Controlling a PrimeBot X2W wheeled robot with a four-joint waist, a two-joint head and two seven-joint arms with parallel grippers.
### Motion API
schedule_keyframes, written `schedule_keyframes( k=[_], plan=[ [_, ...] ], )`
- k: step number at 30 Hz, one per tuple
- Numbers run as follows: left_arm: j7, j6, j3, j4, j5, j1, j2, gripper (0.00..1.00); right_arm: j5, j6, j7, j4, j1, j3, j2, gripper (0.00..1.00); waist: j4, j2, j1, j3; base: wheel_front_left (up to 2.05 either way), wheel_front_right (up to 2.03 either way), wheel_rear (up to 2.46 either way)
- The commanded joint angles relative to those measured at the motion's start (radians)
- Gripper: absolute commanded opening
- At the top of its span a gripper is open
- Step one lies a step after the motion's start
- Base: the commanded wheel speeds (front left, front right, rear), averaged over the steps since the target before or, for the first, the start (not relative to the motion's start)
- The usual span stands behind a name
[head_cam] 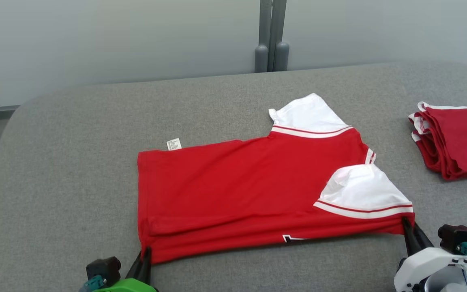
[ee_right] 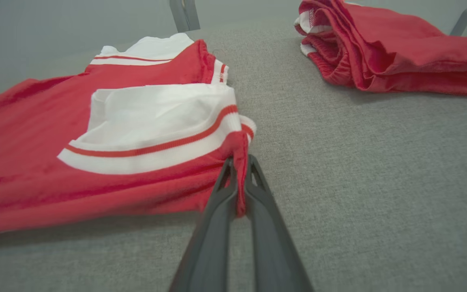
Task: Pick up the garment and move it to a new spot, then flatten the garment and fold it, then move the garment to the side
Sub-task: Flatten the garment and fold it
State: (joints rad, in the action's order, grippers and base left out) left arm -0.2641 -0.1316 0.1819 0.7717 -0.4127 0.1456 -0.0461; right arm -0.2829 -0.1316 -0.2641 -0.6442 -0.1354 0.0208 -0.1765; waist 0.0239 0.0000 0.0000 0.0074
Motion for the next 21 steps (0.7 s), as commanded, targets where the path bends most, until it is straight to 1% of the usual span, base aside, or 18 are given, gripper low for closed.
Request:
schedule_keyframes(
  k=[1, 7, 8, 9, 10, 15, 17, 19, 21],
  plan=[
    [0.001, 0.003, -0.010, 0.002, -0.003, -0.025, -0.010, 0.00, -0.009, 0.002, 0.000, 0.003, 0.026, -0.007, -0.011, 0.00, 0.015, 0.0000, 0.0000, -0.045, 0.00, 0.00, 0.00],
    [0.001, 0.003, -0.020, 0.009, -0.006, -0.071, -0.009, 0.00, -0.052, 0.002, 0.000, 0.004, 0.069, -0.038, -0.019, 0.00, 0.026, 0.0000, 0.0000, -0.059, 0.00, 0.00, 0.00],
    [0.001, 0.003, -0.023, 0.012, -0.004, -0.073, -0.009, 0.10, -0.057, 0.002, 0.000, -0.004, 0.071, -0.038, -0.019, 0.04, 0.027, 0.0000, 0.0000, -0.057, 0.00, 0.00, 0.00],
    [0.001, 0.003, -0.025, 0.018, 0.001, -0.073, -0.009, 0.49, -0.058, 0.002, 0.000, -0.015, 0.072, -0.035, -0.019, 0.89, 0.028, 0.0000, 0.0000, -0.055, 0.00, 0.00, 0.00],
    [0.001, 0.003, -0.021, 0.027, 0.007, -0.071, -0.009, 1.00, -0.054, 0.002, 0.000, -0.033, 0.072, -0.035, -0.019, 1.00, 0.029, 0.0000, 0.0000, -0.053, 0.00, 0.00, 0.00],
    [0.001, 0.018, -0.041, 0.008, 0.040, -0.058, -0.007, 1.00, -0.023, 0.002, 0.000, -0.021, 0.045, 0.014, -0.025, 1.00, 0.033, 0.0000, 0.0000, -0.039, 0.00, 0.00, 0.00],
    [0.001, 0.026, -0.054, -0.020, 0.062, -0.062, -0.007, 1.00, 0.014, 0.002, 0.000, 0.006, 0.045, 0.049, -0.021, 1.00, 0.035, 0.0000, 0.0000, -0.032, 0.00, 0.00, 0.00],
    [0.001, 0.025, -0.063, -0.046, 0.079, -0.069, -0.007, 1.00, 0.037, 0.002, 0.000, 0.032, 0.043, 0.075, -0.009, 1.00, 0.036, 0.0000, 0.0000, -0.026, 0.00, 0.00, 0.00],
    [0.001, 0.019, -0.058, -0.066, 0.094, -0.073, -0.007, 1.00, 0.057, 0.002, 0.000, 0.058, 0.040, 0.078, 0.002, 1.00, 0.035, 0.0000, 0.0000, -0.023, 0.00, 0.00, 0.00]
  ],
)
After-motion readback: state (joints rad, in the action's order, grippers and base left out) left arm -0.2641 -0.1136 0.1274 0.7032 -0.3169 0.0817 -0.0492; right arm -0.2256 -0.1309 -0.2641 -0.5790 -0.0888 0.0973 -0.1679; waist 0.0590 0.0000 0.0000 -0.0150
